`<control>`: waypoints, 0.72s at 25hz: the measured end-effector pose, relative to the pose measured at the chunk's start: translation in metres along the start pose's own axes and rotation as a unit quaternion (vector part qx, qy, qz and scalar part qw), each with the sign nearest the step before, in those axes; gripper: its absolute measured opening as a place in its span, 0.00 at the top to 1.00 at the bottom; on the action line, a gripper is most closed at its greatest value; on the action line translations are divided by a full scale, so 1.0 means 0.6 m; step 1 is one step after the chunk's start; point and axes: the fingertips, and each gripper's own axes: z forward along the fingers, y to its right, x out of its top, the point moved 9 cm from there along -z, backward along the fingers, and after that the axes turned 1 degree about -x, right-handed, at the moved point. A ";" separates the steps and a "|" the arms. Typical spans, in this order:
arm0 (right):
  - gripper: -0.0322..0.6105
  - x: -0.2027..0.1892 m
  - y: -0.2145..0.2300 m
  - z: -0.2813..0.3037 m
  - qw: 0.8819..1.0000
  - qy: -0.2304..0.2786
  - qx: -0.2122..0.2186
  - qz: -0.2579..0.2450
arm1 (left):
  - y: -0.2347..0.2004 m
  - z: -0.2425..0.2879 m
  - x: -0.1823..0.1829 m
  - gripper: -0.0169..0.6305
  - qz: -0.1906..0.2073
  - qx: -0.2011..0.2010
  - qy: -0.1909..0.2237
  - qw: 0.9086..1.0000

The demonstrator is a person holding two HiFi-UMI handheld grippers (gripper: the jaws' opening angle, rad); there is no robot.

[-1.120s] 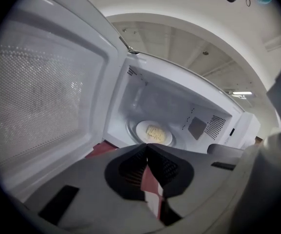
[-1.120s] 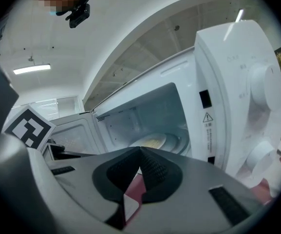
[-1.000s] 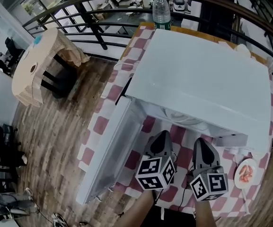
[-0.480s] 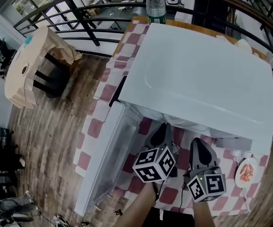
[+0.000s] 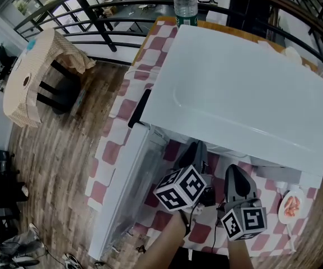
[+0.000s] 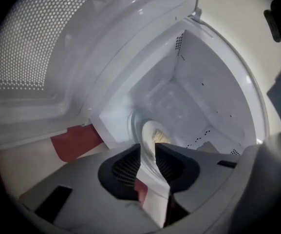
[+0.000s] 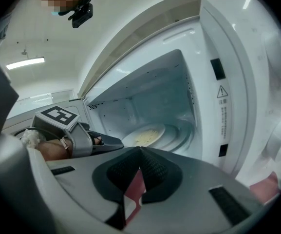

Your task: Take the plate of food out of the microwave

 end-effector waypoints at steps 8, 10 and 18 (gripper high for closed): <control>0.95 -0.011 0.002 0.007 1.000 -0.006 0.001 0.004 | 0.002 0.009 0.001 0.78 0.003 0.004 -0.008 1.000; 0.95 -0.012 0.002 0.008 1.000 -0.006 0.002 0.004 | 0.002 0.009 0.003 0.78 0.008 0.006 -0.006 1.000; 0.95 -0.016 0.002 0.014 1.000 -0.011 0.007 0.007 | -0.001 0.011 0.009 0.80 0.018 0.007 0.001 1.000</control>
